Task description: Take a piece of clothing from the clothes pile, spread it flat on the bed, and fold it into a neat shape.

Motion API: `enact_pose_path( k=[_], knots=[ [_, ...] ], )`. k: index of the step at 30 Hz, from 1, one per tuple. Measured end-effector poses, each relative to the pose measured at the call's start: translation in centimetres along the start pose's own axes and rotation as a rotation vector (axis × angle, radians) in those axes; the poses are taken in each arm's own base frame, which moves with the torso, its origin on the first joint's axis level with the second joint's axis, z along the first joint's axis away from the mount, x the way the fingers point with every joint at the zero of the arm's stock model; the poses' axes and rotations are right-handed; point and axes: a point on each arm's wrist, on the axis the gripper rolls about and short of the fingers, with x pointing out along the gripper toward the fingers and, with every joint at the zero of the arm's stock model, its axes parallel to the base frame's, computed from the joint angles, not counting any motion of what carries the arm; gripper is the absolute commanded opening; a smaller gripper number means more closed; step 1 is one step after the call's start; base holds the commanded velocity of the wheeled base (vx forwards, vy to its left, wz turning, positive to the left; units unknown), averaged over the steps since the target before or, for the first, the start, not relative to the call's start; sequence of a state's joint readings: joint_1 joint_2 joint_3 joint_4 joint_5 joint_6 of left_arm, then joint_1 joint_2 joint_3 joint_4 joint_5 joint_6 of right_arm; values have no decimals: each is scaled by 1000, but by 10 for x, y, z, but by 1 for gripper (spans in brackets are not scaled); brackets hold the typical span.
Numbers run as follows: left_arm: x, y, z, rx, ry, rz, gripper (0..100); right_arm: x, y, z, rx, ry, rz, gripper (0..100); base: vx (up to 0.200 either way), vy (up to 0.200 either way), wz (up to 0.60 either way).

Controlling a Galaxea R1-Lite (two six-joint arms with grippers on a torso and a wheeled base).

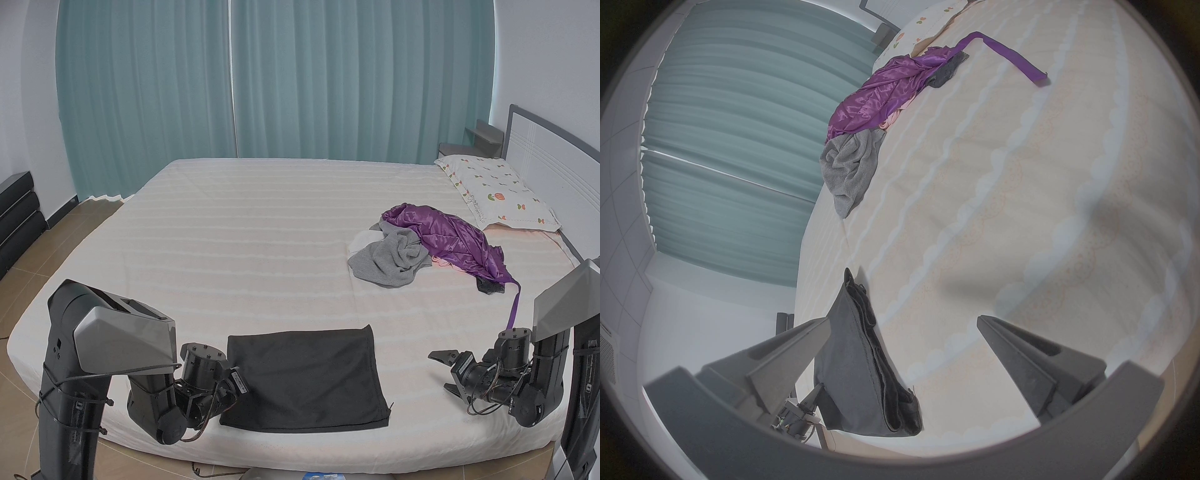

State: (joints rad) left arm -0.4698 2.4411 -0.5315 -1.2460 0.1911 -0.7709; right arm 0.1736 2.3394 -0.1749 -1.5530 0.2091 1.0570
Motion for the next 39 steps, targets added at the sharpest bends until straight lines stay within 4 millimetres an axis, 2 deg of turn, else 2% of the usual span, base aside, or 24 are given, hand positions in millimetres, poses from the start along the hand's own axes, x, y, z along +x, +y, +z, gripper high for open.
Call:
enact_pose_path(
  k=[18,39],
  knots=[
    [0,0,1,-29,-4,0,0,0,0,-1,-4,3,-2,100,0,0,0],
    [-8,0,14,-103,-34,-7,0,0,0,-2,-6,8,-2,100,0,200,0]
  ],
)
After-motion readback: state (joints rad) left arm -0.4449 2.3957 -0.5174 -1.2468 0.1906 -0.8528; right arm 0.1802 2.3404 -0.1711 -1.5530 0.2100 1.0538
